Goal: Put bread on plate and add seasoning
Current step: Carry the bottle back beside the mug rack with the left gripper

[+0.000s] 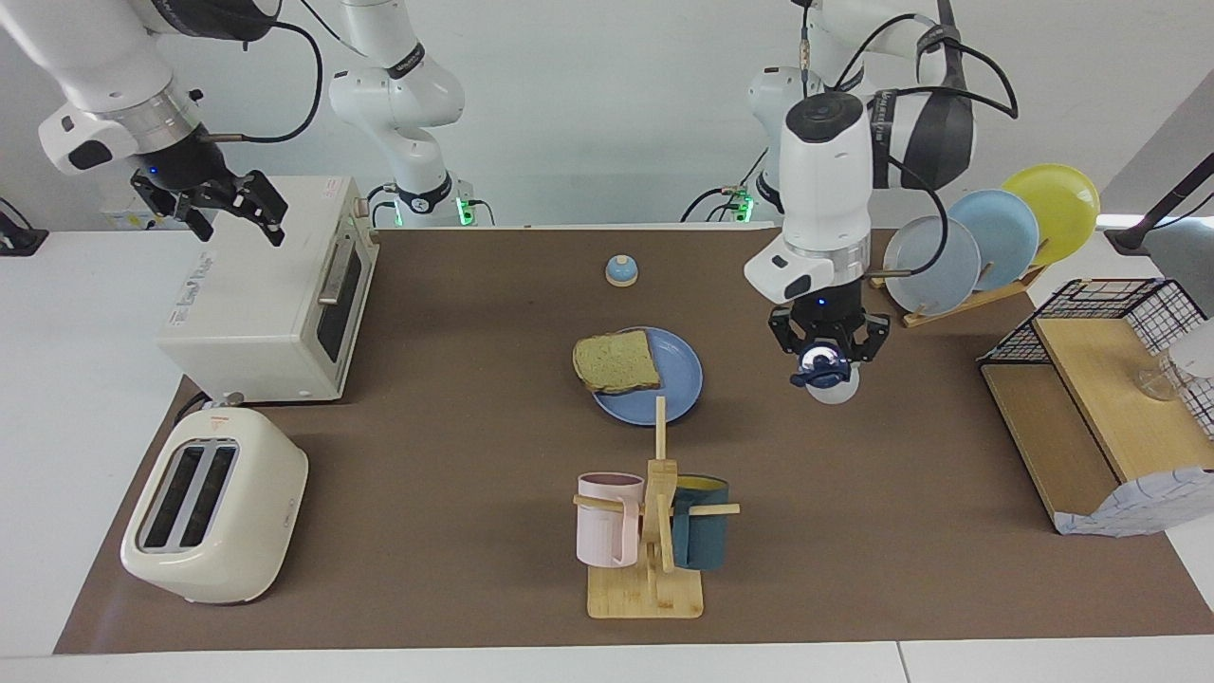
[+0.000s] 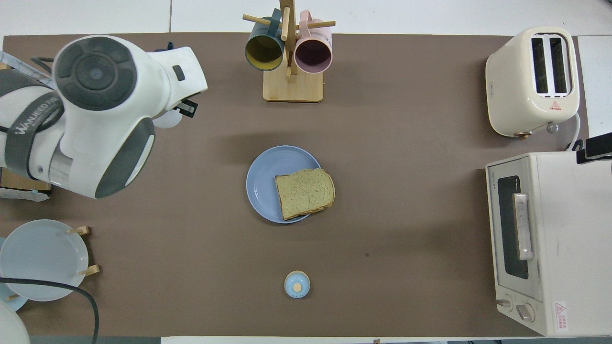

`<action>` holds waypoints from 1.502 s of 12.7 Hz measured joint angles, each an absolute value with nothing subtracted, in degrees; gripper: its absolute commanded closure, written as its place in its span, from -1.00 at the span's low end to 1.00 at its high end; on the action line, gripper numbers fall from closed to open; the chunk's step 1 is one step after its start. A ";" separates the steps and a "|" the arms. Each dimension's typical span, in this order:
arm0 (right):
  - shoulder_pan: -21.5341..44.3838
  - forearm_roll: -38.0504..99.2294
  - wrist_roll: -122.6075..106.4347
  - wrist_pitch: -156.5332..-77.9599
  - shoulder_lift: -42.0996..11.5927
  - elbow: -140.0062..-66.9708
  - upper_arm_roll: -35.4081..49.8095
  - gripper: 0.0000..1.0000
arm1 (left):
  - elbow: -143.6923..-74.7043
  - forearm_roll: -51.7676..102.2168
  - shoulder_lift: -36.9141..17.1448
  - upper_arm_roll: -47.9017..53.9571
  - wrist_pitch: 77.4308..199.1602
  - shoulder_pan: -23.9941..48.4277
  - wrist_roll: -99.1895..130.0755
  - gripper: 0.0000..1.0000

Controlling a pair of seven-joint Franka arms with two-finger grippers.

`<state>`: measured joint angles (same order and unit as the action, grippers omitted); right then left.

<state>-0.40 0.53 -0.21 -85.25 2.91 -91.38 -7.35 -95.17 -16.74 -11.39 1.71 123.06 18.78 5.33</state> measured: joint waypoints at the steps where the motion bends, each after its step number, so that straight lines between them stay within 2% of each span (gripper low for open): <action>1: -0.40 0.53 -0.21 -85.25 2.91 -91.38 -7.35 -1.00 | -97.53 -14.74 -11.51 1.71 130.73 16.64 7.24 1.00; 5: -0.40 0.53 -0.21 -85.25 2.91 -91.38 -7.35 -1.00 | -104.12 -8.62 -14.02 1.74 152.65 10.86 9.48 1.00; 9: -0.40 0.53 -0.21 -85.25 2.91 -91.38 -7.35 -1.00 | -103.57 -8.50 -23.36 1.95 165.22 8.91 9.98 1.00; 13: -0.40 0.53 -0.21 -85.25 2.91 -91.38 -7.35 -1.00 | -97.66 -8.50 -32.67 2.91 169.22 8.91 9.92 1.00; 19: -0.40 0.53 -0.21 -85.25 2.91 -91.38 -7.35 -1.00 | -96.21 -8.53 -35.03 3.86 169.28 9.53 6.08 1.00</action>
